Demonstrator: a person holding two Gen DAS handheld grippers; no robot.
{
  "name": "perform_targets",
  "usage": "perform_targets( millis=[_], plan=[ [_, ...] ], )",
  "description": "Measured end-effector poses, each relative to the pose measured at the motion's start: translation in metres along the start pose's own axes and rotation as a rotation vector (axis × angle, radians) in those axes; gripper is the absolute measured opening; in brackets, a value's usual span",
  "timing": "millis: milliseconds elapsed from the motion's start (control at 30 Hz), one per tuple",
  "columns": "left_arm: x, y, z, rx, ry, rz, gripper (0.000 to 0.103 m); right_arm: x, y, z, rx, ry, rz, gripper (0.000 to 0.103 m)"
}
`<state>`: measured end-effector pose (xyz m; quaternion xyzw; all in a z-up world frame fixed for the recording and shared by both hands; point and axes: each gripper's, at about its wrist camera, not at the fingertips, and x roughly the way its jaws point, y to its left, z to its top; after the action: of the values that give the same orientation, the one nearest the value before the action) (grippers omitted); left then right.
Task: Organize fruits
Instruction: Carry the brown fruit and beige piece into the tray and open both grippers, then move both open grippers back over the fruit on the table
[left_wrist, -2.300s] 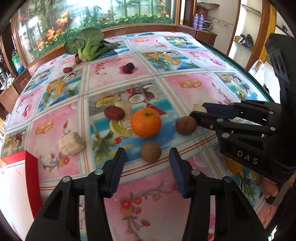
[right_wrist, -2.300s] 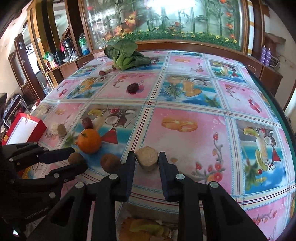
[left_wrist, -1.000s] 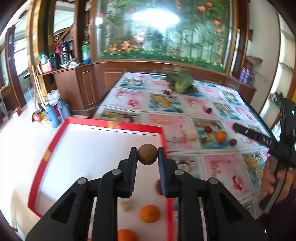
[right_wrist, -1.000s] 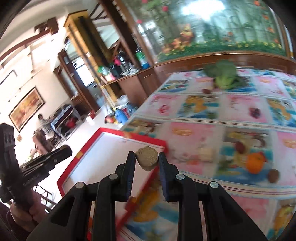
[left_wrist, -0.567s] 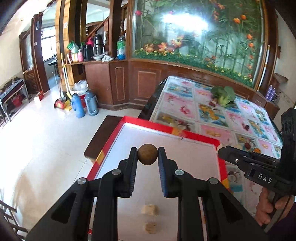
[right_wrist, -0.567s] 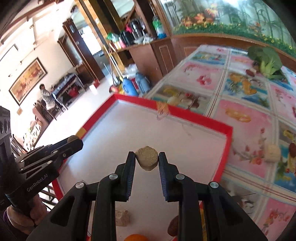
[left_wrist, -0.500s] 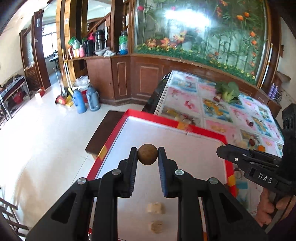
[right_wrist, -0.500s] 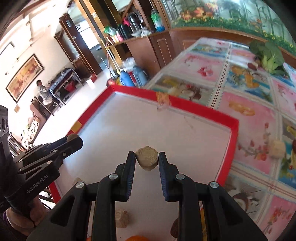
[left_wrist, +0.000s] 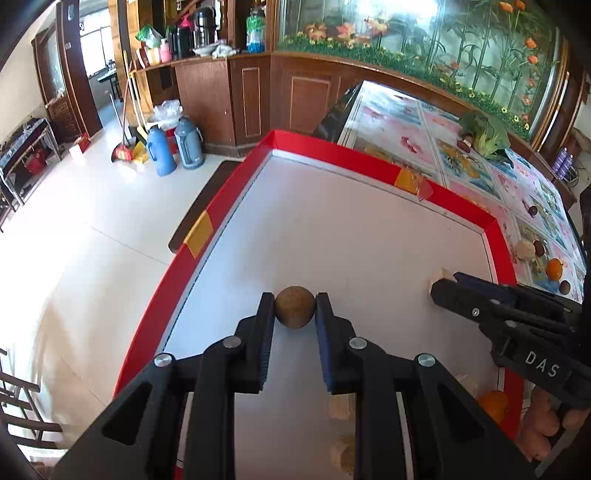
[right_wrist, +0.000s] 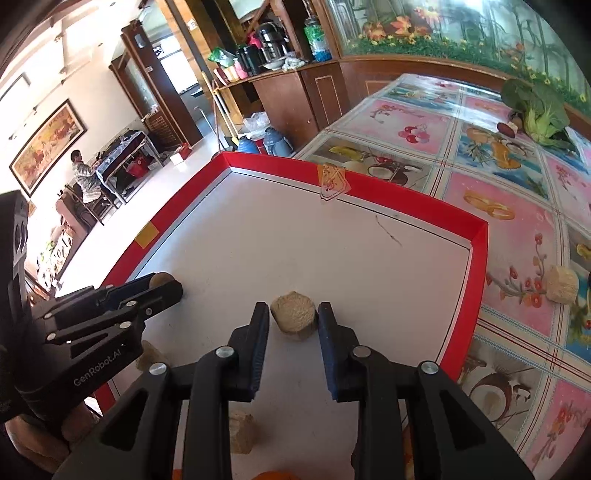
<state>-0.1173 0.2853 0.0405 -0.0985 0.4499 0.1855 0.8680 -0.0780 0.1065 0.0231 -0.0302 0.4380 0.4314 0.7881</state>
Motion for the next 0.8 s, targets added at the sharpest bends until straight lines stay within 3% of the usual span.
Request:
perform_targets(
  millis=[67,167,200,233,300,400,467,600,800],
  plan=[
    [-0.001,-0.001,0.0,-0.001,0.004,0.008,0.024,-0.007,-0.002,-0.001,0.0,-0.033,0.021,0.048],
    [-0.001,-0.004,0.0,0.004,0.007,0.031,0.027,-0.027,-0.01,-0.003,0.0,-0.115,0.063,0.05],
    [-0.001,-0.005,0.0,0.007,0.009,0.033,0.038,-0.035,-0.013,-0.004,-0.003,-0.143,0.07,0.052],
    [-0.002,-0.007,-0.002,0.0,0.012,0.031,0.057,-0.043,-0.018,-0.006,-0.004,-0.169,0.069,0.055],
    [-0.004,-0.013,-0.004,0.002,0.002,0.059,0.077,-0.054,-0.028,-0.01,0.0,-0.197,0.063,0.056],
    [-0.013,-0.023,-0.006,0.031,-0.032,0.102,0.078,-0.073,-0.053,-0.018,0.015,-0.217,0.021,0.056],
    [-0.021,-0.03,-0.005,0.034,-0.041,0.092,0.078,-0.086,-0.068,-0.022,0.032,-0.237,-0.003,0.056],
    [-0.04,-0.054,-0.002,0.061,-0.087,0.07,0.091,-0.118,-0.106,-0.036,0.07,-0.284,-0.075,0.056],
    [-0.053,-0.099,-0.004,0.144,-0.107,0.034,0.092,-0.168,-0.169,-0.06,0.146,-0.357,-0.222,0.06]
  ],
)
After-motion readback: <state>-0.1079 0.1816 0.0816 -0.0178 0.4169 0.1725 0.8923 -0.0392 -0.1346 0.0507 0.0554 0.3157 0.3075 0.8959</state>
